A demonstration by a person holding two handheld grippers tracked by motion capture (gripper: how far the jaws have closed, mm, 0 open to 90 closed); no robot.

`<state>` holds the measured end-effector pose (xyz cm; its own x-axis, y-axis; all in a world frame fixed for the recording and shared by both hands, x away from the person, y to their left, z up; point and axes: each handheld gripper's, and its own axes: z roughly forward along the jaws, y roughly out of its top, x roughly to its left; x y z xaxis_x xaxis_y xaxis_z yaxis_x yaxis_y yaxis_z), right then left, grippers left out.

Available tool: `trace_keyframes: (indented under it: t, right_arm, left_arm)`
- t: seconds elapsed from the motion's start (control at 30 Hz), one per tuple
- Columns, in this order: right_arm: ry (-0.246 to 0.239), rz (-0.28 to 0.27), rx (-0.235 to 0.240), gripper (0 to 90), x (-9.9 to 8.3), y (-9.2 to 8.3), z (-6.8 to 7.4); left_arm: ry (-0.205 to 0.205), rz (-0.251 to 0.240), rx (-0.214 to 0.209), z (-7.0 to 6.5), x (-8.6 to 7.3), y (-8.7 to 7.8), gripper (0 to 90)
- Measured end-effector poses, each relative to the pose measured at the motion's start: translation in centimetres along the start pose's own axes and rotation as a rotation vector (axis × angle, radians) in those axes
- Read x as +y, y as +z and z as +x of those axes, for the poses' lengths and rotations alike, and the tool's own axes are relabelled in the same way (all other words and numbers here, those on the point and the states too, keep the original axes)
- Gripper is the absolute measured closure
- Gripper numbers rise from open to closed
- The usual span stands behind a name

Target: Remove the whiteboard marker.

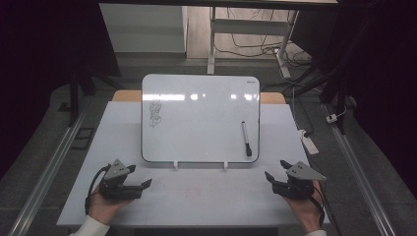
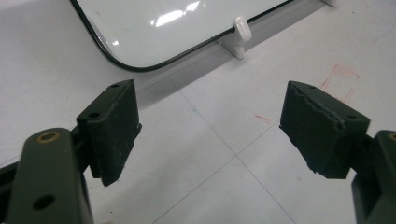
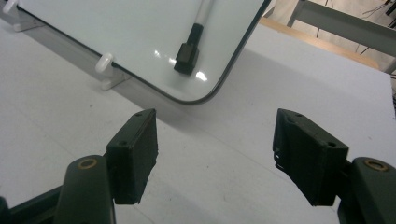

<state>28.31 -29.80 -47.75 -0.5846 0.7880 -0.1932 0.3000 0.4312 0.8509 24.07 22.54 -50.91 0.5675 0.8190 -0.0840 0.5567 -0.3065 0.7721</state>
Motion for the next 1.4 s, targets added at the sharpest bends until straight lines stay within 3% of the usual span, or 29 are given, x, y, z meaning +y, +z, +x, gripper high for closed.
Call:
trace_keyframes:
  t: [0.2, 0.4, 0.5, 0.73, 0.87, 0.93, 1.07, 1.1, 1.23, 1.4]
  right_arm:
    - [0.004, 0.007, -0.004, 31.7, 0.8, 0.5, 0.1]
    - [0.010, 0.008, -0.025, 31.5, 3.1, 1.3, 0.1]
    - [0.021, 0.006, -0.022, 32.2, 5.6, 2.6, 0.3]
    - [0.048, 0.029, -0.045, 35.3, 9.4, 6.1, 0.8]
    - [0.038, 0.047, -0.057, 37.4, 10.7, 7.6, 1.2]
    - [0.015, 0.067, -0.088, 41.4, 11.8, 9.0, 1.6]
    - [0.000, 0.079, -0.111, 47.4, 12.4, 10.2, 2.0]
    - [-0.018, 0.105, -0.149, 50.6, 12.7, 10.8, 2.3]
    - [-0.028, 0.132, -0.193, 60.2, 12.9, 11.6, 2.5]
    - [-0.035, 0.161, -0.210, 66.5, 12.8, 12.2, 2.8]
  left_arm:
    - [0.001, 0.003, -0.001, -0.1, 0.0, 0.1, 20.2]
    - [0.006, 0.003, -0.004, -0.2, 0.0, 0.1, 20.1]
    - [0.015, 0.006, -0.004, -0.3, 0.0, 0.1, 20.0]
    - [0.032, 0.017, -0.007, -0.6, -0.1, 0.3, 19.7]
    - [0.037, 0.015, -0.011, -0.7, -0.1, 0.3, 19.7]
    - [0.039, 0.014, -0.012, -0.7, -0.1, 0.3, 19.7]
    - [0.043, 0.012, -0.013, -0.7, -0.2, 0.2, 19.7]
    - [0.045, 0.010, -0.013, -0.7, -0.2, 0.2, 19.7]
    - [0.048, 0.008, -0.013, -0.7, -0.2, 0.2, 19.7]
    - [0.056, 0.010, -0.016, -0.7, -0.2, 0.2, 19.7]
